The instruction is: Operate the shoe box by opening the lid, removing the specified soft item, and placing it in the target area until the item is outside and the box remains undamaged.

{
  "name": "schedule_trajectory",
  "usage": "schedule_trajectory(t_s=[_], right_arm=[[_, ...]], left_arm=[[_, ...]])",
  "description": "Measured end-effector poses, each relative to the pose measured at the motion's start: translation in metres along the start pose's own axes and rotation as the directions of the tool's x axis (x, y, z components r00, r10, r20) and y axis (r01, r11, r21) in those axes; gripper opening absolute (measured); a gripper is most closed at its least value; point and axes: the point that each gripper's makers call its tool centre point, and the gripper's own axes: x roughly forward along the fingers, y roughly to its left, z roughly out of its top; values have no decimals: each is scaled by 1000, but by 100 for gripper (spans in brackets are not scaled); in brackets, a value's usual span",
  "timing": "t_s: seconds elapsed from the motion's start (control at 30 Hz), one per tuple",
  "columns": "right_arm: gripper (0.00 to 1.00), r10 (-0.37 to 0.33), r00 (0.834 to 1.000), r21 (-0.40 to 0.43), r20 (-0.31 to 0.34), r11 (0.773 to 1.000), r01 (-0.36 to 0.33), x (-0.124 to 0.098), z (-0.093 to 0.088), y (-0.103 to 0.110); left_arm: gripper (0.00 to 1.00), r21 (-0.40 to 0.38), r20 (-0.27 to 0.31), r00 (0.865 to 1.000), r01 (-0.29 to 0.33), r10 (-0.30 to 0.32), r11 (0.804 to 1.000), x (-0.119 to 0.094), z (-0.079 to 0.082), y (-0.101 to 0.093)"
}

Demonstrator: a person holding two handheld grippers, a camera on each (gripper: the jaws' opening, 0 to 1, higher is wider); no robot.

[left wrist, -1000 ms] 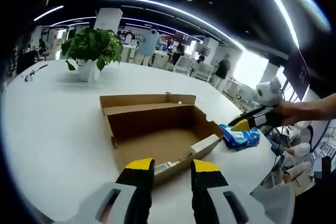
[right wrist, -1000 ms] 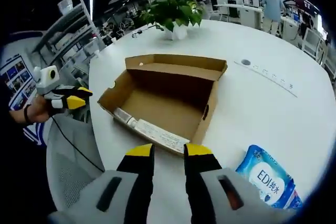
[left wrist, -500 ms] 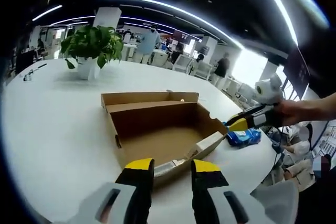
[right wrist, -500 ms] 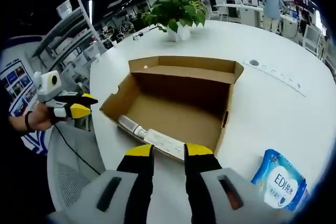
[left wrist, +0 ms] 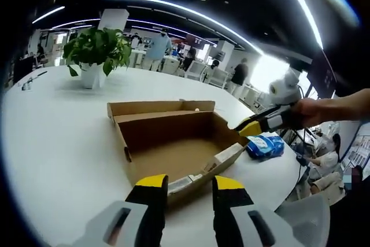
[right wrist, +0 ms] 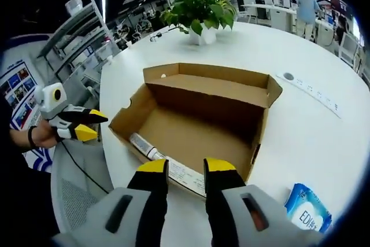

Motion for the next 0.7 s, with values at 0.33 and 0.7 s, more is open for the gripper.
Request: schedule_trajectory(t_s=[0.33,0.7], right_arm=[[24,-2,997,-72,-82,997,-4,11,-3,1],[28,31,980,-112,-197,992,-54,22,-15,-1]], left_arm=[[31,4,-4,1000,6,-6,1000,-1,-4,3],[32,-5,9,1000,6,-6,1000,-1,-3,7]])
